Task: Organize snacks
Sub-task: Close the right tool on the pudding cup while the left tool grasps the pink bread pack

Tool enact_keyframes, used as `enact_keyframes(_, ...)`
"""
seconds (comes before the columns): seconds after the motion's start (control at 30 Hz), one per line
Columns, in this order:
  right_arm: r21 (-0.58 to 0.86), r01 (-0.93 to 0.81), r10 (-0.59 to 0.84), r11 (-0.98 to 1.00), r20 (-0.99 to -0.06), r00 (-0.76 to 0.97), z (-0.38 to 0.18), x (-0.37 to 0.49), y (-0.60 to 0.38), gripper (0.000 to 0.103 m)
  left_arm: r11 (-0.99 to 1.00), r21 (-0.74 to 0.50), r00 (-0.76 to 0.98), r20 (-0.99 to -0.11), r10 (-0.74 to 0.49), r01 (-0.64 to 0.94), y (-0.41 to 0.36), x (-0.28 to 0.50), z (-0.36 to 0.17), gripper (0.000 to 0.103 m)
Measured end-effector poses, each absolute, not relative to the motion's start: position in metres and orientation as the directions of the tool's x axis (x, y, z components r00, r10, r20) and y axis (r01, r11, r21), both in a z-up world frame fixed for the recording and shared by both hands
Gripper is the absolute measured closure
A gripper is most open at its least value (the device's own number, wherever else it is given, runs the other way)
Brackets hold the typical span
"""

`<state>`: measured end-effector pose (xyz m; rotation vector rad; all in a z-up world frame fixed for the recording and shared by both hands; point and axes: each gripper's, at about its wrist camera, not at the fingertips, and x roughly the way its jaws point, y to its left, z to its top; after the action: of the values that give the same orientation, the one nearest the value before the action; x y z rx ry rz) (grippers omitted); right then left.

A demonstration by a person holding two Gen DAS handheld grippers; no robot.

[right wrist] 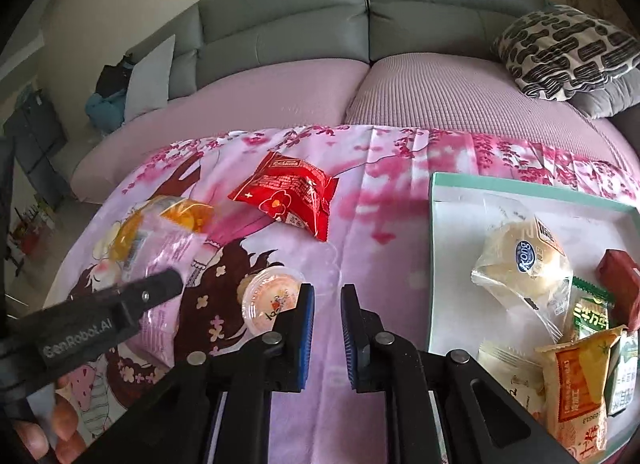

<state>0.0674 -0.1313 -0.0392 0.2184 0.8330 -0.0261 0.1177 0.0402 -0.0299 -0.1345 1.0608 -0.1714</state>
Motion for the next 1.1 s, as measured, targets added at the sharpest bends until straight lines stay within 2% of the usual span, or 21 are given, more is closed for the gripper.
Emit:
enact_keyframes(0.1, 0.198, 0.095, 0.086, 0.976, -0.741, 0.667, -0.043, 0.070, -0.129, 0.080, 0.979, -0.192, 0.474, -0.858, -0.199, 0.063, 0.044, 0.118, -0.033, 0.062)
enact_keyframes(0.13, 0.200, 0.094, 0.088, 0.975, -0.741, 0.666, -0.044, 0.071, -0.127, 0.070, 0.979, -0.195, 0.474, -0.858, -0.201, 0.062, 0.045, 0.118, -0.033, 0.062)
enact_keyframes(0.17, 0.207, 0.093, 0.094, 0.974, -0.741, 0.665, -0.045, 0.072, -0.125, 0.057, 0.978, -0.199, 0.473, -0.857, -0.205, 0.063, 0.045, 0.118, -0.033, 0.062)
enact_keyframes(0.23, 0.221, 0.084, 0.108, 0.972, -0.731, 0.673, -0.045, 0.071, -0.122, 0.043, 0.977, -0.205, 0.470, -0.857, -0.210, 0.064, 0.045, 0.118, -0.033, 0.062)
enact_keyframes(0.8, 0.266, 0.028, 0.183, 0.964, -0.733, 0.655, -0.057, 0.084, -0.102, 0.043, 0.975, -0.222, 0.465, -0.861, -0.208, 0.026, 0.060, 0.122, -0.035, 0.062)
enact_keyframes(0.93, 0.255, 0.027, 0.176, 0.967, -0.737, 0.652, -0.063, 0.094, -0.098, 0.038, 0.974, -0.227, 0.469, -0.859, -0.206, 0.011, 0.066, 0.123, -0.035, 0.062)
enact_keyframes(1.1, 0.268, 0.010, 0.197, 0.963, -0.732, 0.652, -0.070, 0.104, -0.096, 0.037, 0.974, -0.228, 0.467, -0.861, -0.202, 0.001, 0.071, 0.125, -0.036, 0.062)
